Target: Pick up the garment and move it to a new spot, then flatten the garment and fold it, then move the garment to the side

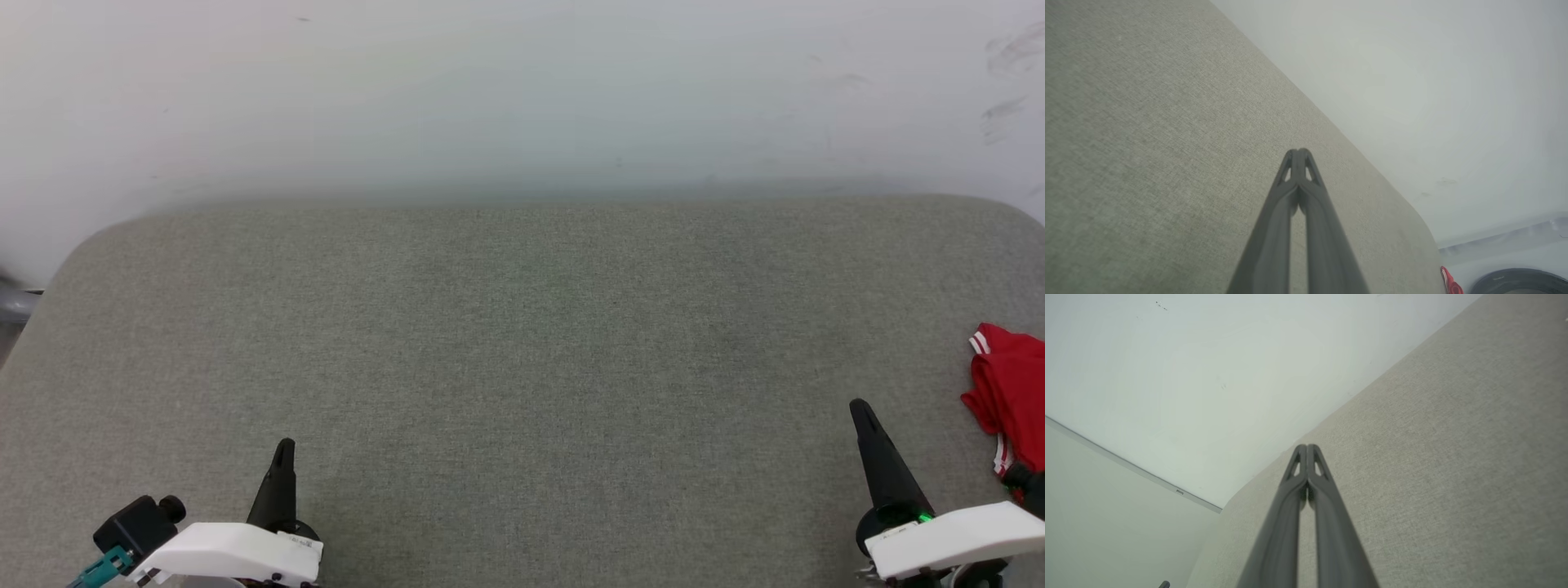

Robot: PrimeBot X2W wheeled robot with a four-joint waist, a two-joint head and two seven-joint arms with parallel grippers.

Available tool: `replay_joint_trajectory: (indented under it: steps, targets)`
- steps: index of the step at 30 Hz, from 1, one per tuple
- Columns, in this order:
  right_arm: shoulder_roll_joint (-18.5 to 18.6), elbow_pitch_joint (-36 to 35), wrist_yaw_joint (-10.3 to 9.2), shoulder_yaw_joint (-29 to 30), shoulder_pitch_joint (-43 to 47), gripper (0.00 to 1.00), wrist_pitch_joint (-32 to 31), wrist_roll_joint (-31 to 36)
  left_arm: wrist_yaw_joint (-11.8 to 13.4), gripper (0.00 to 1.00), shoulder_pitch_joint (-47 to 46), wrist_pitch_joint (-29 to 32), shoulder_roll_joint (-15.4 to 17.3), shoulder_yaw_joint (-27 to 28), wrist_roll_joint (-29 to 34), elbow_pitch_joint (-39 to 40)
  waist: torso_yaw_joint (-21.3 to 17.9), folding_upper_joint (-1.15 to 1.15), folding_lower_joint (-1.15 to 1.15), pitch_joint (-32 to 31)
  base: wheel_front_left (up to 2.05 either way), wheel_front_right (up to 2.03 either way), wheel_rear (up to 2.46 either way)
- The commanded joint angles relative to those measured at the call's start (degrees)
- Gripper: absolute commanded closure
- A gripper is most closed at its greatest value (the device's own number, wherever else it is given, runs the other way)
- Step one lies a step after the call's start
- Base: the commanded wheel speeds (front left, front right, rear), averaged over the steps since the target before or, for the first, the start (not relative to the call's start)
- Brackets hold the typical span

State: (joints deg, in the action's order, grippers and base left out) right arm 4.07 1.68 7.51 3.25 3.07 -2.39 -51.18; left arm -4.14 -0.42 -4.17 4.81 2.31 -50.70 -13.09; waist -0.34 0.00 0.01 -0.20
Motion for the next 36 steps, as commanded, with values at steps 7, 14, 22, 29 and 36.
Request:
replay_joint_trajectory:
  steps: [7,14,22,29,36]
  targets:
    - [0.52,1.28,-0.01,0.25,-2.72,1.00,-0.36,-6.56,-0.88,1.00,-2.15,1.57,-0.23,0.86,-6.26,0.28,0.03,0.00,0.00,0.04,0.00,0.00,0.00]
    - [0.52,2.69,-0.01,0.37,-3.65,1.00,-0.62,-11.15,-1.16,1.00,-2.74,2.74,-0.45,1.29,-10.76,0.13,0.06,0.00,0.00,0.07,0.00,0.00,0.00]
    - [0.48,3.99,-0.01,0.51,-4.37,1.00,-0.90,-15.45,-1.49,1.00,-3.16,3.87,-0.66,1.68,-14.95,-0.02,0.09,0.00,0.00,0.10,0.00,0.00,0.00]
    - [0.44,5.20,-0.02,0.66,-5.10,1.00,-1.17,-19.49,-1.82,1.00,-3.67,4.91,-0.81,2.11,-18.87,-0.17,0.12,0.00,0.00,0.14,0.00,0.00,0.00]
    - [0.38,6.41,-0.01,0.81,-5.94,1.00,-1.46,-23.28,-2.07,1.00,-4.16,5.88,-0.98,2.50,-22.59,-0.28,0.15,0.00,-0.01,0.17,0.00,0.00,0.00]
